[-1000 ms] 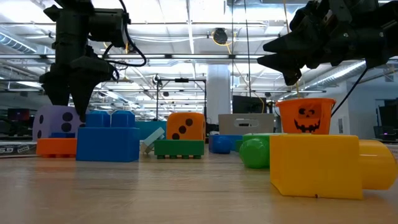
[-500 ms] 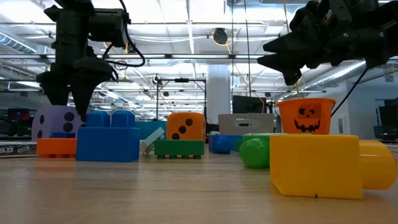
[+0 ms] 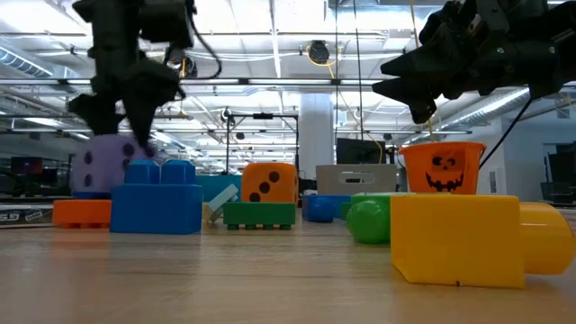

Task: Pick & Place Toys
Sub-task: Put the purple dice into the blue bin

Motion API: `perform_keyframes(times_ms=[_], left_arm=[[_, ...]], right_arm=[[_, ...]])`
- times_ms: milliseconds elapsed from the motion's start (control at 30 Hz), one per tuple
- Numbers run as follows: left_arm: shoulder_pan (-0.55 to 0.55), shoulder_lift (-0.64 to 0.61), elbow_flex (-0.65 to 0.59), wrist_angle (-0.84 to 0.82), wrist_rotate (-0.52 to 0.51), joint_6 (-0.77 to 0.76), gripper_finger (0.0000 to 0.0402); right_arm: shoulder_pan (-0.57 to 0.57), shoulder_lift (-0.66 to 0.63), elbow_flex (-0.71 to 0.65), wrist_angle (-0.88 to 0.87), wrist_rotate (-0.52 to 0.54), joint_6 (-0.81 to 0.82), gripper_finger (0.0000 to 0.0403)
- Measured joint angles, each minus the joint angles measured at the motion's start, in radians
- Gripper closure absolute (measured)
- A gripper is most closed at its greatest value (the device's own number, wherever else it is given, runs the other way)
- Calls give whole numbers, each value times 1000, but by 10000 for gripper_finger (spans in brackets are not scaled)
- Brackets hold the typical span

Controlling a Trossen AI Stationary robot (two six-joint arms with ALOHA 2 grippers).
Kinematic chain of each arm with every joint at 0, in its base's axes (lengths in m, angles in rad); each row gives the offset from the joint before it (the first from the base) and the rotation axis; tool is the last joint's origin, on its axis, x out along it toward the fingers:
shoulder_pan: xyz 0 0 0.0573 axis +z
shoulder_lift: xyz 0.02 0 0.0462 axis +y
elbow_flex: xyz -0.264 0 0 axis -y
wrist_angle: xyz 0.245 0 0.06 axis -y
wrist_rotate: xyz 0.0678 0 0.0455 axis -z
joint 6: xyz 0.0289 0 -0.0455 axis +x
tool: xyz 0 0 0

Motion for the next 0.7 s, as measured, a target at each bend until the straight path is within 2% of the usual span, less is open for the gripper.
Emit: perform_keyframes(times_ms=[267, 500, 700], left_arm=[[2, -4, 169, -30, -2, 56, 91], [64, -5, 348, -32, -89, 171, 93], [142, 29, 478, -33, -153, 337, 94]], right_arm=[[0, 0, 0, 0, 0, 0, 236], [0, 0, 0, 0, 0, 0, 236], [0, 0, 0, 0, 0, 0, 236]])
